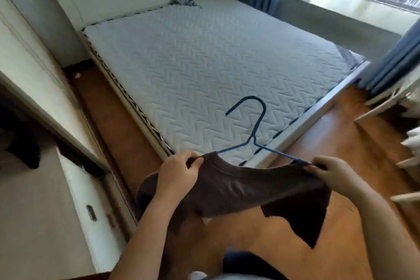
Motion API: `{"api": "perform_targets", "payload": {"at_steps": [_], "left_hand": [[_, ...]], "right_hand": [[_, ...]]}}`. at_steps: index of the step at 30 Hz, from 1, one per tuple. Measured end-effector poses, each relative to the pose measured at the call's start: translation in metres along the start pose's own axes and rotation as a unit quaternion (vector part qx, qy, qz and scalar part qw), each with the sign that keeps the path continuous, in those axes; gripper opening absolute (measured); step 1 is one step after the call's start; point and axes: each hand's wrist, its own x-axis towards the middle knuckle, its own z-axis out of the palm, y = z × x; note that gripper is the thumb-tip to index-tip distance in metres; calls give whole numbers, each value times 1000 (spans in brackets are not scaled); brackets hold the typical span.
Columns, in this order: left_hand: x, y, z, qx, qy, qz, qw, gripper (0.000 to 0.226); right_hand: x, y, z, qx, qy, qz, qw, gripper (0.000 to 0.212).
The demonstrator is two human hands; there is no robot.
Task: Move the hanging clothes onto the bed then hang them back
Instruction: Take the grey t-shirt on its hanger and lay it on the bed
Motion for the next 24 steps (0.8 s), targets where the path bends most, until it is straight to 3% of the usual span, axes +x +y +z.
{"api": "perform_targets", "payload": {"at_steps": [8,13,18,24], "left_hand": [[-45,40,35,27,-29,-59,997,11],[-61,131,99,69,-93,19,993,11],[-84,220,185,51,-156,81,983,9],[-83,271,264,13,-236,91,967,11]], "right_hand": [[-32,60,16,10,-27,3,1000,27],[-90,161,-13,57,-66,84,993,33],[-154,271,-53,121,11,182,976,31],[-174,345,-106,188,172,219,942,27]]}}
